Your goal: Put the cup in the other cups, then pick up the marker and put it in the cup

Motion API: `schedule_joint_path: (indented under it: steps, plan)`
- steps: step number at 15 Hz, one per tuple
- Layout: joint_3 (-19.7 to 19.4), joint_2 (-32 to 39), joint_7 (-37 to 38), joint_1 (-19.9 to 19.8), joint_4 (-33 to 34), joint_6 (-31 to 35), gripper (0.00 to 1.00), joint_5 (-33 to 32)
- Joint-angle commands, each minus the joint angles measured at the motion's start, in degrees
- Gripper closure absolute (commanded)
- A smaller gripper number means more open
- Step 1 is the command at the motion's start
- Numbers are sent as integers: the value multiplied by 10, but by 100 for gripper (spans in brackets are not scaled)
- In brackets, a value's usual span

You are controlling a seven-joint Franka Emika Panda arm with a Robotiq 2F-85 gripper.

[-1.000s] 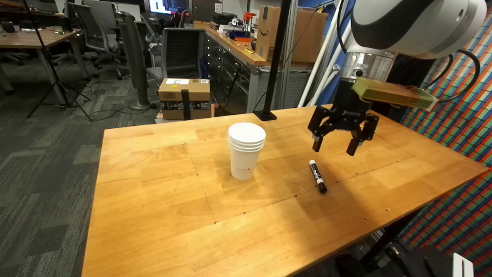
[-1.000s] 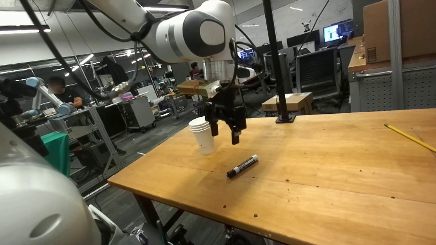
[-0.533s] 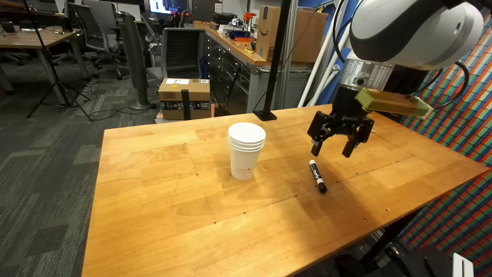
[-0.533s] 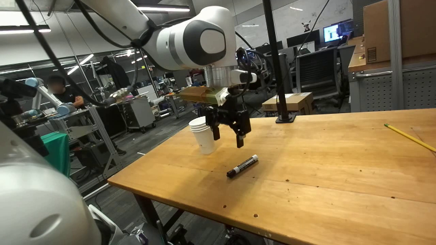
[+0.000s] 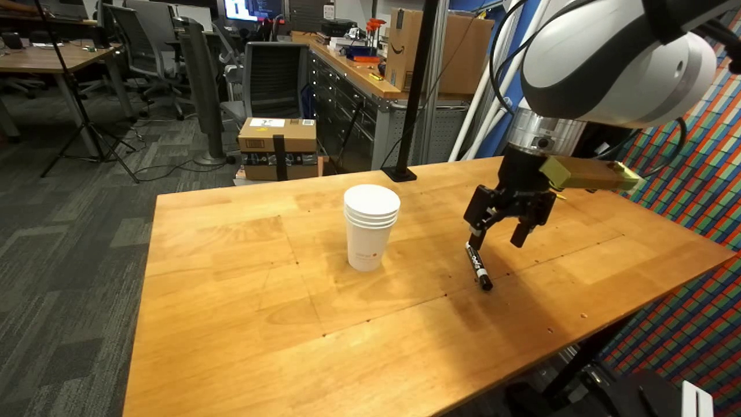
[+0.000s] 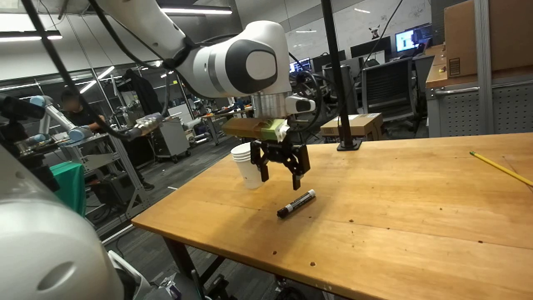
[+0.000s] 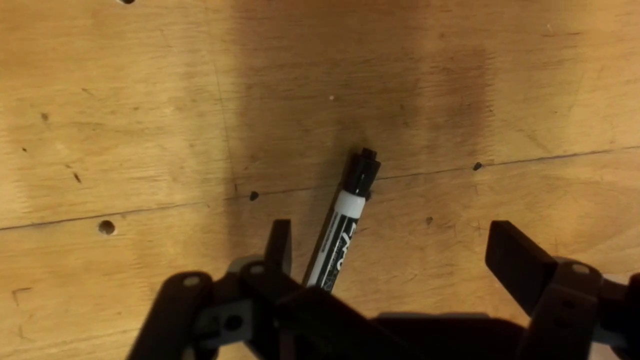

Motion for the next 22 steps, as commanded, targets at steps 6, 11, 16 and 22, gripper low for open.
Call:
schedule_joint_path:
  steps: [6,11,16,22]
  plan:
    - [8,21,-40,17,-9,61,0,-12]
    - [18,49,-28,23,-6,112,0,-28]
    - [29,77,105,11,-6,178,0,-127]
    - [30,92,271,3,3,177,0,-263]
